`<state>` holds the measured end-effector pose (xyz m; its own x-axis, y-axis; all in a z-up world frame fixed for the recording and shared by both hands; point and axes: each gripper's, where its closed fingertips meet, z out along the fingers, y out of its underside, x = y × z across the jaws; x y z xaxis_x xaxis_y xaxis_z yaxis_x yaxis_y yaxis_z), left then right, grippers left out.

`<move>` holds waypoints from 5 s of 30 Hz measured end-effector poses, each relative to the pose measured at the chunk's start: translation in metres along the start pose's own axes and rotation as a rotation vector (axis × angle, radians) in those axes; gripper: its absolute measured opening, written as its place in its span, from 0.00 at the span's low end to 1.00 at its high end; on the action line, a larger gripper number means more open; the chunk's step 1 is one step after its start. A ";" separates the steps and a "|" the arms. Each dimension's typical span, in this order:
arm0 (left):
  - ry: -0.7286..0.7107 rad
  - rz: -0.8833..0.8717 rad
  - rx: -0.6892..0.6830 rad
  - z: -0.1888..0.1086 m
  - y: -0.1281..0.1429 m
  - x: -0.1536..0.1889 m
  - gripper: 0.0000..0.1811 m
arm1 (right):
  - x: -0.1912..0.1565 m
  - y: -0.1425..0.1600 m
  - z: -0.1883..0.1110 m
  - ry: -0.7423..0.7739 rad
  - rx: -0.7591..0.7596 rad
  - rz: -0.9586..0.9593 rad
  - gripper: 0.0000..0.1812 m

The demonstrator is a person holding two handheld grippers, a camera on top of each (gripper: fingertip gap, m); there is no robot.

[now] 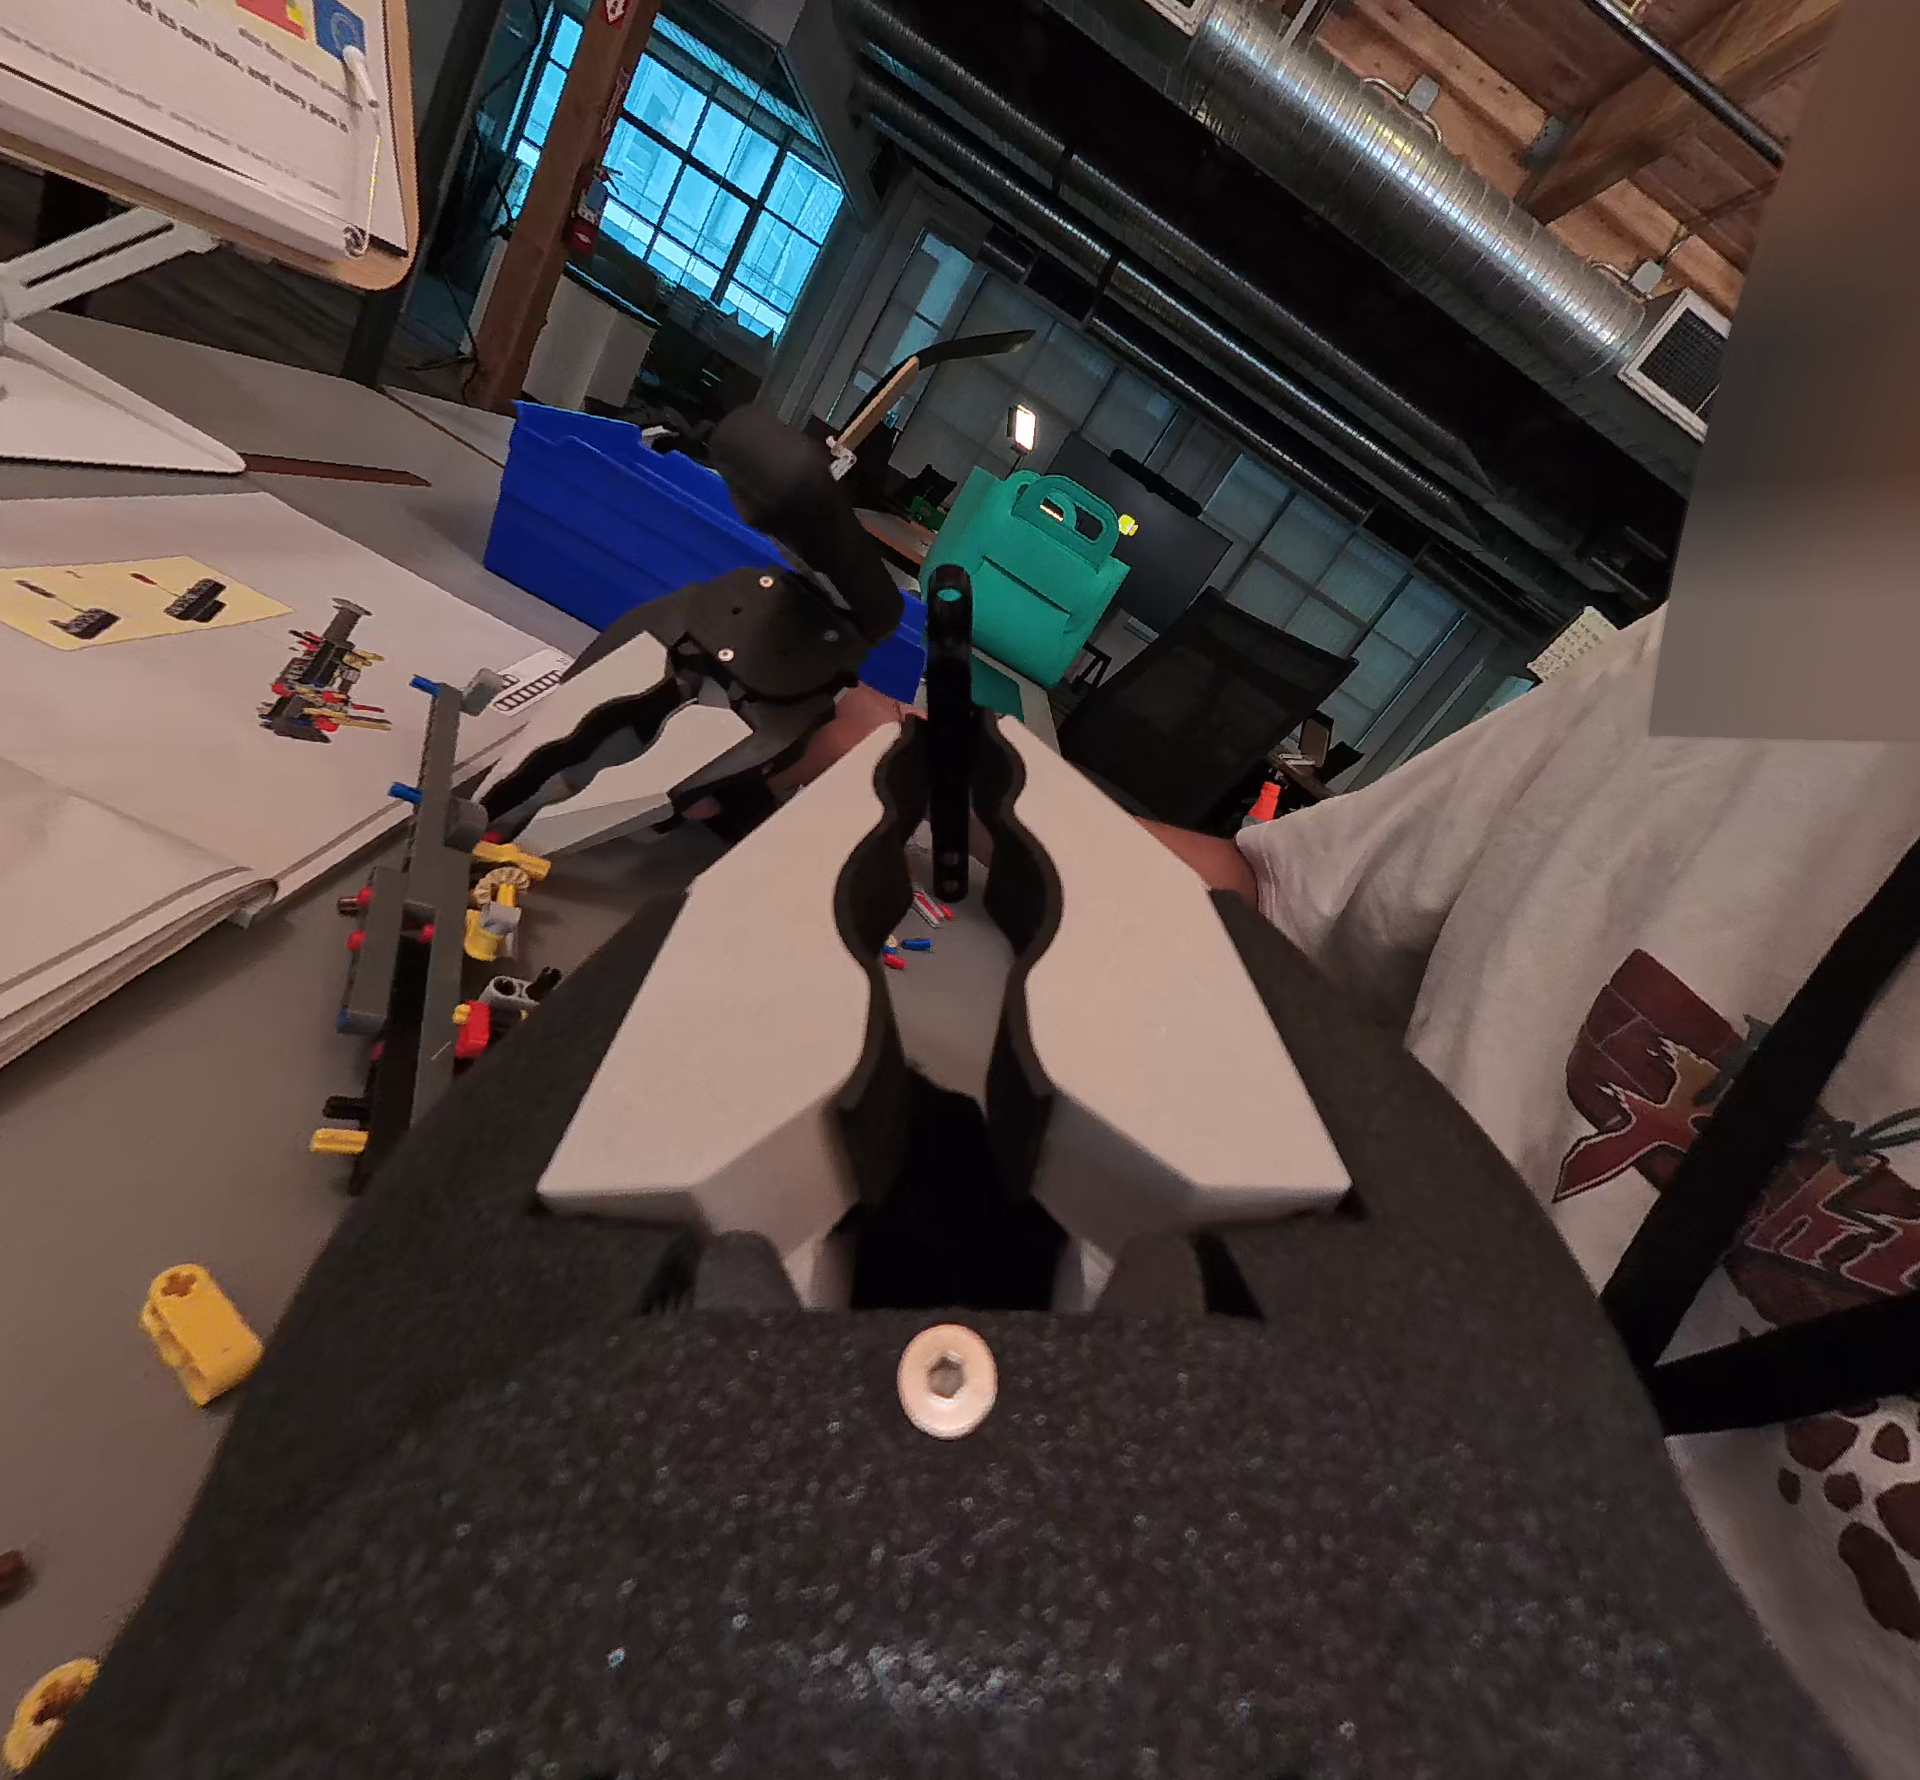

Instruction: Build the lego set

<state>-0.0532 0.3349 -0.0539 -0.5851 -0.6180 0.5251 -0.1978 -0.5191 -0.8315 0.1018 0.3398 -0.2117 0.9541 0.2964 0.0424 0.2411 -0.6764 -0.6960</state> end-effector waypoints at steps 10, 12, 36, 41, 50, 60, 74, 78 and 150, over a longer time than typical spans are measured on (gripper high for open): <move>-0.009 0.018 -0.012 0.001 0.002 0.000 0.03 | 0.000 0.007 -0.007 0.029 -0.038 -0.036 0.07; -0.016 0.026 -0.018 0.001 0.003 0.000 0.03 | 0.000 0.007 -0.006 0.026 -0.031 -0.032 0.07; 0.036 0.016 -0.032 0.001 0.005 0.004 0.03 | -0.005 0.002 -0.003 0.050 -0.044 -0.100 0.02; 0.032 -0.043 -0.058 -0.004 0.007 -0.007 0.04 | -0.083 -0.084 -0.057 -0.209 0.321 -0.144 0.01; -0.158 0.150 -0.371 -0.002 0.055 -0.032 0.04 | -0.132 -0.026 -0.036 -0.368 0.104 -0.223 0.01; -0.189 0.345 -0.589 0.010 0.098 -0.030 0.03 | -0.148 -0.062 -0.057 -0.363 0.295 -0.254 0.01; -0.142 0.255 -0.452 0.012 0.076 -0.022 0.04 | -0.149 -0.084 -0.062 -0.458 0.450 -0.082 0.01; -0.121 0.261 -0.422 0.013 0.072 -0.017 0.04 | -0.151 -0.087 -0.064 -0.469 0.486 -0.067 0.02; -0.150 0.442 -0.489 0.015 0.086 -0.020 0.04 | -0.146 -0.062 -0.057 -0.152 0.135 -0.593 0.02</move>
<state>-0.0467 0.2936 -0.1325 -0.5840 -0.8047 0.1069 -0.3188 0.1063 -0.9418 -0.0420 0.2997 -0.1341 0.6267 0.6944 0.3537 0.6876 -0.2791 -0.6703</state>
